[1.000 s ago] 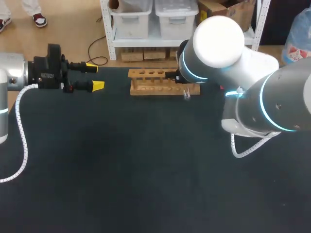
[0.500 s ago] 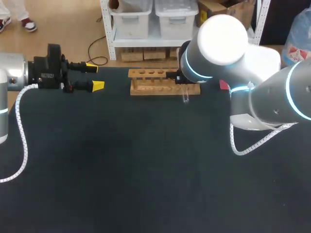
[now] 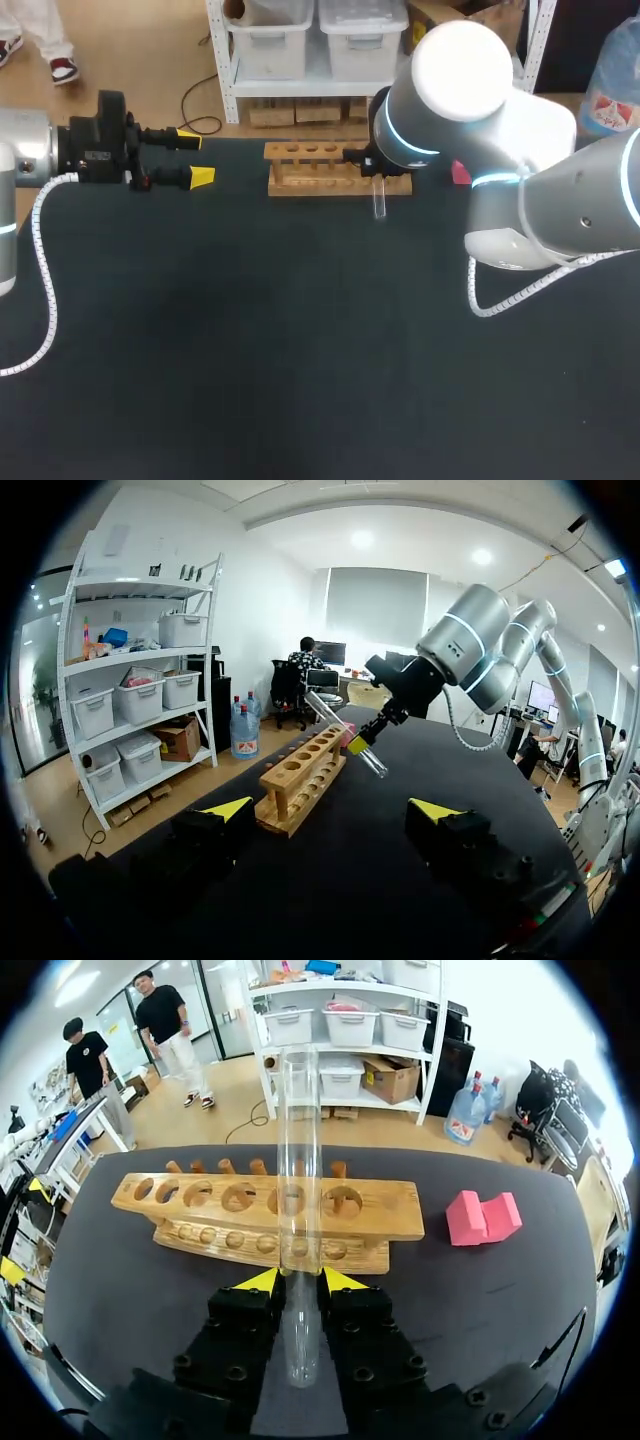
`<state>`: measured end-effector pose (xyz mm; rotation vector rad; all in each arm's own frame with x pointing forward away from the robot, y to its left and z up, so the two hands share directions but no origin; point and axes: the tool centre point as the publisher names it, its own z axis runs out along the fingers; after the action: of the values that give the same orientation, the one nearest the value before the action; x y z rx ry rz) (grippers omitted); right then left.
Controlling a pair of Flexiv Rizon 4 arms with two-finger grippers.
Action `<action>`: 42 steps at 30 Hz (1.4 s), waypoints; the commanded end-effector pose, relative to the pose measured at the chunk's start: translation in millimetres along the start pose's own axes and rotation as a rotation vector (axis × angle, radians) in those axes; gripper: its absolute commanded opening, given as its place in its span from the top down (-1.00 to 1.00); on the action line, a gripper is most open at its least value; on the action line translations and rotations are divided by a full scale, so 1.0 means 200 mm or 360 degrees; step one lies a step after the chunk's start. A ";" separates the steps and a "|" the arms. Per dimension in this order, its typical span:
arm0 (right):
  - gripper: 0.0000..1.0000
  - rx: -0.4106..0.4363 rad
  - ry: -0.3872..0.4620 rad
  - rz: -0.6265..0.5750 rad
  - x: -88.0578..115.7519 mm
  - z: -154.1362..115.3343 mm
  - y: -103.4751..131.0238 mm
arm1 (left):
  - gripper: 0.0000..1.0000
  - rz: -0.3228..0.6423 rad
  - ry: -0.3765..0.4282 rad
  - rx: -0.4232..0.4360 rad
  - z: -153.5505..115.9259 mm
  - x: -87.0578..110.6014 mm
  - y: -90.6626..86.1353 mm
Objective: Grasp the test tube, adjust it, and insert it.
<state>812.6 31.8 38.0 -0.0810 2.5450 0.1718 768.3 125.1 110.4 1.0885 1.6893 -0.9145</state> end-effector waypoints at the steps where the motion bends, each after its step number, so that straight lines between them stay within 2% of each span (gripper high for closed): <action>1: 1.00 0.0000 0.0012 -0.0001 -0.01 0.01 -0.01 | -1.00 0.0004 -0.0007 -0.0002 0.00 0.01 0.00; 18: 1.00 -0.0007 0.0026 -0.0002 0.02 0.00 -0.01 | -1.00 0.0004 -0.0007 -0.0002 0.00 0.01 0.00; 42: 1.00 0.0003 -0.0062 0.0003 -0.01 -0.27 -0.02 | -1.00 0.0004 -0.0007 -0.0002 0.00 0.01 0.00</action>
<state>795.6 26.0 77.7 -0.0802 2.5249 0.1724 768.3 125.1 110.4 1.0885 1.6893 -0.9145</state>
